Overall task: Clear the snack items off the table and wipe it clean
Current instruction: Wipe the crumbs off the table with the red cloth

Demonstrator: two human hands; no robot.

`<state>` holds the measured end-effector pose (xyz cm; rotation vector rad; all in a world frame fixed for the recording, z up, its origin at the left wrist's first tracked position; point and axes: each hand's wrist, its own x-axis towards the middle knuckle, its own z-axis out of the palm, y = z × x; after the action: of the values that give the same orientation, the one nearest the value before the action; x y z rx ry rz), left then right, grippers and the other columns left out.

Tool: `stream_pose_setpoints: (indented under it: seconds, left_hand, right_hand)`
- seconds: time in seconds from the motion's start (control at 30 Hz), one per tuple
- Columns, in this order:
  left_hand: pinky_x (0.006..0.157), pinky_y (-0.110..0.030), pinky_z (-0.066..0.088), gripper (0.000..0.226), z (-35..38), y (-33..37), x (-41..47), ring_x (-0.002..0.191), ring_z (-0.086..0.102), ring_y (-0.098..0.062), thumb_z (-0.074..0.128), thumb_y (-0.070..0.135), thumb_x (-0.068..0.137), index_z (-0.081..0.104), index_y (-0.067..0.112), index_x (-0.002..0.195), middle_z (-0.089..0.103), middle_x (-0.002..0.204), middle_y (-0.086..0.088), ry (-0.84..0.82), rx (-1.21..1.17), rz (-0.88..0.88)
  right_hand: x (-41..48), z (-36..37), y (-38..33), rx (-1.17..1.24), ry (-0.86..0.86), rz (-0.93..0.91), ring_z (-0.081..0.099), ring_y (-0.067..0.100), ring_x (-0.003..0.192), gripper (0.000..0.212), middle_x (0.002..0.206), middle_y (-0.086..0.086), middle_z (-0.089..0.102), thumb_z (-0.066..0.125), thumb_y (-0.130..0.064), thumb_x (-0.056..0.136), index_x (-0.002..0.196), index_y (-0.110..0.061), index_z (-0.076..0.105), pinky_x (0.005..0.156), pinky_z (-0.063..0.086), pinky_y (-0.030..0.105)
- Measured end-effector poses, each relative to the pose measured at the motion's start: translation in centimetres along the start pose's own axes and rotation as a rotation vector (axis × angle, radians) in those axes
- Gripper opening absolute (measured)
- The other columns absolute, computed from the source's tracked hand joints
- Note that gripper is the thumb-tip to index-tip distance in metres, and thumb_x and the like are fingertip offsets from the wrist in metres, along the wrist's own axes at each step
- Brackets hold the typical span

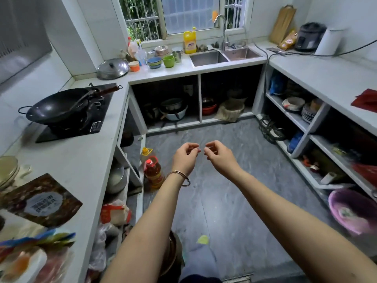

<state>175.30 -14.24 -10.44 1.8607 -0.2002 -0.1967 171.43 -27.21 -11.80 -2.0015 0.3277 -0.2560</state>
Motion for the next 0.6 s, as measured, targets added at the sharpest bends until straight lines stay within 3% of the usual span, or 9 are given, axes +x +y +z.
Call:
stream_pose_setpoints:
  seconds: [0.17,0.4,0.5,0.6]
  left_hand:
    - [0.084,-0.026,0.049,0.017,2.3,0.1,8.3,0.09,0.064,-0.014,0.049,0.006,0.091,0.061,0.016,0.097,0.068,0.091,-0.001,-0.091,-0.034,0.016]
    - [0.073,-0.021,0.047,0.019,5.8,3.0,19.8,0.085,0.065,-0.01,0.049,0.006,0.091,0.059,0.022,0.091,0.07,0.094,0.001,-0.22,-0.086,0.059]
    - [0.076,-0.026,0.047,0.022,7.9,4.1,24.1,0.09,0.067,-0.012,0.051,0.01,0.088,0.06,0.03,0.086,0.071,0.088,0.012,-0.299,-0.064,0.108]
    - [0.078,-0.029,0.046,0.023,10.3,4.7,27.7,0.096,0.066,-0.017,0.052,0.011,0.087,0.059,0.032,0.085,0.07,0.088,0.013,-0.374,-0.033,0.146]
  right_hand:
    - [6.8,-1.6,0.8,-0.042,0.077,0.032,0.064,0.017,0.087,0.019,0.094,0.002,0.067,0.055,-0.033,0.091,0.104,-0.02,0.058,0.076,0.048,0.028]
    - [16.7,-5.2,0.8,-0.097,0.218,0.108,0.064,0.018,0.088,0.021,0.093,0.001,0.067,0.057,-0.033,0.09,0.106,-0.02,0.059,0.081,0.049,0.031]
    - [20.3,-6.8,1.0,-0.089,0.303,0.12,0.064,0.018,0.088,0.019,0.093,0.001,0.068,0.058,-0.032,0.089,0.105,-0.021,0.06,0.081,0.048,0.03]
    - [22.8,-8.3,2.1,-0.09,0.357,0.157,0.065,0.019,0.088,0.021,0.096,0.001,0.067,0.058,-0.033,0.089,0.106,-0.02,0.059,0.083,0.05,0.032]
